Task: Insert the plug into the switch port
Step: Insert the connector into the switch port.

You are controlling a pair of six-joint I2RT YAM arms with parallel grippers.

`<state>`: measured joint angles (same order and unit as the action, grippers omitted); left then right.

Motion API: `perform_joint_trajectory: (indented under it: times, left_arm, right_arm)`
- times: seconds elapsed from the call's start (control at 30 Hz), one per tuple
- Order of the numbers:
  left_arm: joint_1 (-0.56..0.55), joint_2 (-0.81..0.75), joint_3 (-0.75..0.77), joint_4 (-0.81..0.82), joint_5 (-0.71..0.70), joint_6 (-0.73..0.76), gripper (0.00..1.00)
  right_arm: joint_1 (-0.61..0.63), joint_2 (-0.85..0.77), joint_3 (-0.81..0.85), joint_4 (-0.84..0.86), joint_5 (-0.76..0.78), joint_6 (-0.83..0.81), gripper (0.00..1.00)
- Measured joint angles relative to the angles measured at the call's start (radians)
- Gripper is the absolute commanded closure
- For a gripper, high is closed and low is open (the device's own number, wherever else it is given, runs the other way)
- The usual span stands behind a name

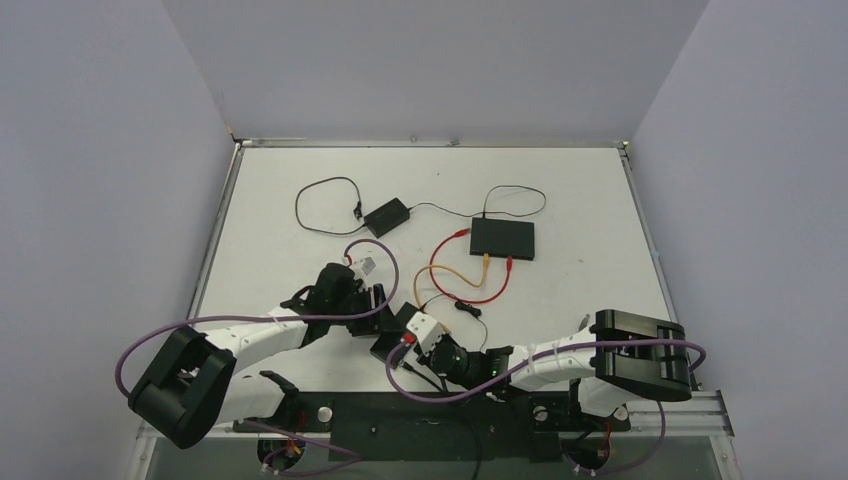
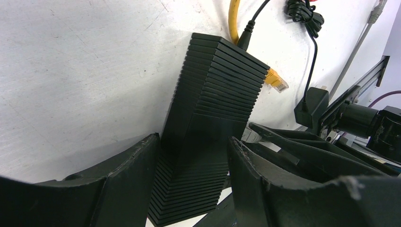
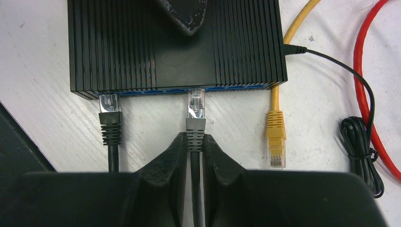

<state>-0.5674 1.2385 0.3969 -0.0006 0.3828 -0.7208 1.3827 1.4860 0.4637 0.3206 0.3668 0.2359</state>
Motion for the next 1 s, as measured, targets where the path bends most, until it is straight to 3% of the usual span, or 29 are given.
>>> perform_joint_trajectory:
  times: [1.0]
  left_arm:
    - [0.014,0.000,-0.033,0.081,0.002,0.026,0.53]
  right_arm:
    - [-0.015,0.063,-0.018,0.151,-0.006,0.069,1.00]
